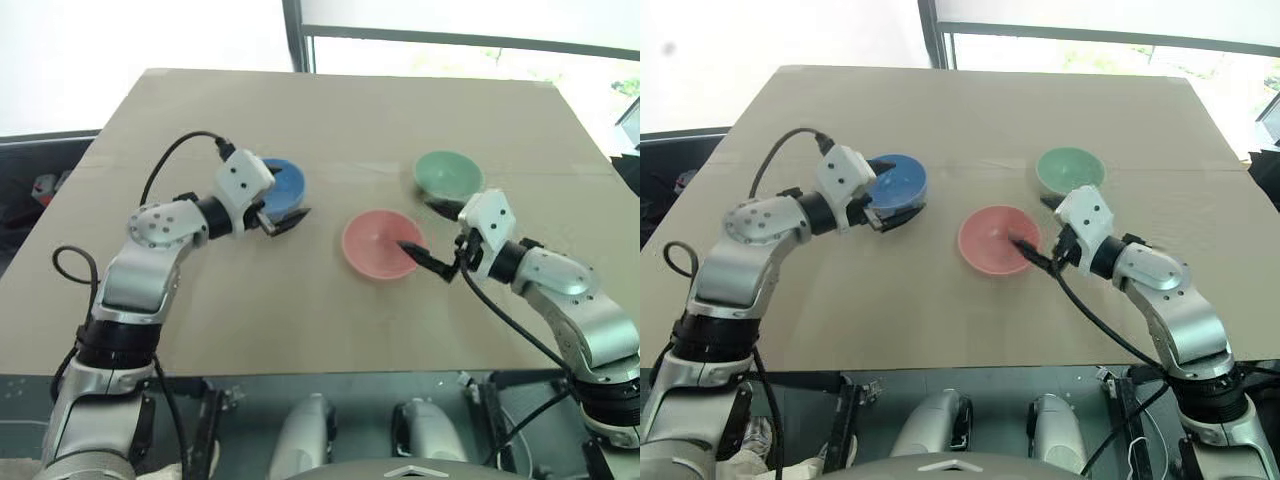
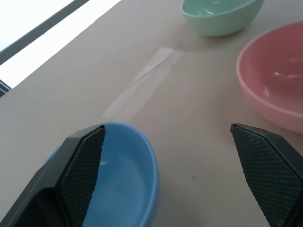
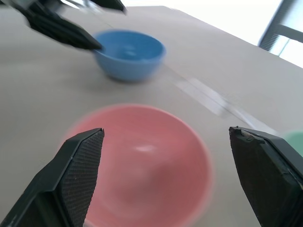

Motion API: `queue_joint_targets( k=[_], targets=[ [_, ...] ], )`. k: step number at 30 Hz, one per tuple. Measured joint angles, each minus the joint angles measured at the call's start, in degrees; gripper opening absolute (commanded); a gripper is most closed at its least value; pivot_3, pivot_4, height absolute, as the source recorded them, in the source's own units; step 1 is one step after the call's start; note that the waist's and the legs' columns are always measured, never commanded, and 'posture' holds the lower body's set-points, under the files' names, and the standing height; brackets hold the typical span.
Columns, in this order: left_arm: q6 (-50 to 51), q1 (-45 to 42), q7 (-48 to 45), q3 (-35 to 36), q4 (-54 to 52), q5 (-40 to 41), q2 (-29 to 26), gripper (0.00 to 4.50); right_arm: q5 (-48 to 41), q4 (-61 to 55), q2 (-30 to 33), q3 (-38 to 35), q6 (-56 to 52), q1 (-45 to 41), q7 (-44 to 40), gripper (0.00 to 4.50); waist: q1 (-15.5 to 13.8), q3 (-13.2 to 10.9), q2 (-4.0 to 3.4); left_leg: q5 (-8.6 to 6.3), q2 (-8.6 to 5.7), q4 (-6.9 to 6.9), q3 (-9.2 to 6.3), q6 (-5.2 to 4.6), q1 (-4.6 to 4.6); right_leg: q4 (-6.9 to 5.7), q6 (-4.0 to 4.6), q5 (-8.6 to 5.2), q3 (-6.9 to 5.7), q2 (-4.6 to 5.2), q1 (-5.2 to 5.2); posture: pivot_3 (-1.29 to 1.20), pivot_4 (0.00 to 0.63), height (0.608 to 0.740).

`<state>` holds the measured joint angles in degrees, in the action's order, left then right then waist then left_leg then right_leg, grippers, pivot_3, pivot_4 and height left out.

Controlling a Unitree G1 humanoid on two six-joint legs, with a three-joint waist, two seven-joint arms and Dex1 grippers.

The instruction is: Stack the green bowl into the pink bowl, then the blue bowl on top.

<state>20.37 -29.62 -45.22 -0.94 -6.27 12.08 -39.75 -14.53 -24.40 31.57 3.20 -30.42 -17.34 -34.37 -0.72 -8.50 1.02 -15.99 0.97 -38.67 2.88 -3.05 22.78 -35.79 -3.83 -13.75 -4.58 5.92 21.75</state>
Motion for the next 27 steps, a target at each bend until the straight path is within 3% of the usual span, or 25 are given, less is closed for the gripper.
queue_joint_targets(
  k=[3,9,17,20,24,27],
  targets=[
    [-1.01,0.51,-2.70,2.22,0.68,7.31,5.68,4.50,7.86,11.41,3.43,0.56,4.80,-5.97,2.95,4.43,0.09,-0.04,0.03,0.00,0.02,-0.05,0.03,0.00,0.05,0.00,-0.01,0.00,0.04,0.03,0.08,0.00,0.150,0.740],
    [-1.80,1.66,-10.02,8.99,0.66,19.66,7.87,4.50,16.65,33.16,4.12,4.98,15.21,-18.93,3.17,4.43,1.38,-0.04,0.01,0.08,0.16,0.13,0.04,0.12,-0.01,0.05,0.01,0.00,0.03,0.00,0.09,0.00,0.150,0.740],
    [5.12,7.16,-12.59,13.55,-1.87,29.94,6.12,4.50,21.70,54.42,-0.11,11.29,26.86,-27.61,-1.85,4.43,1.53,-0.06,0.00,0.07,0.22,0.20,-0.02,0.12,0.06,0.03,0.00,0.00,-0.06,0.01,0.07,0.00,0.150,0.740],
    [6.05,9.67,-12.28,14.69,-4.65,31.26,5.11,4.50,23.00,61.51,-1.79,12.24,30.26,-29.63,-2.86,3.84,1.50,-0.08,-0.03,0.07,0.21,0.19,-0.04,0.12,0.06,0.06,0.00,0.00,-0.08,0.02,0.02,0.00,0.150,0.740],
    [6.65,12.49,-10.92,15.37,-7.90,32.03,4.93,4.50,23.73,66.86,-2.76,12.22,33.34,-31.97,-3.27,2.22,1.56,-0.10,-0.05,0.10,0.23,0.18,-0.07,0.16,0.01,0.09,0.01,0.00,-0.10,0.00,0.00,0.00,0.150,0.740],
    [6.79,13.68,-9.94,16.27,-9.10,32.46,4.69,4.50,23.26,65.21,-2.77,11.28,33.29,-32.24,-3.90,2.22,1.64,-0.11,-0.07,0.11,0.24,0.18,-0.07,0.18,0.00,0.06,0.01,0.00,-0.09,0.00,0.01,0.00,0.150,0.740]
  ],
)
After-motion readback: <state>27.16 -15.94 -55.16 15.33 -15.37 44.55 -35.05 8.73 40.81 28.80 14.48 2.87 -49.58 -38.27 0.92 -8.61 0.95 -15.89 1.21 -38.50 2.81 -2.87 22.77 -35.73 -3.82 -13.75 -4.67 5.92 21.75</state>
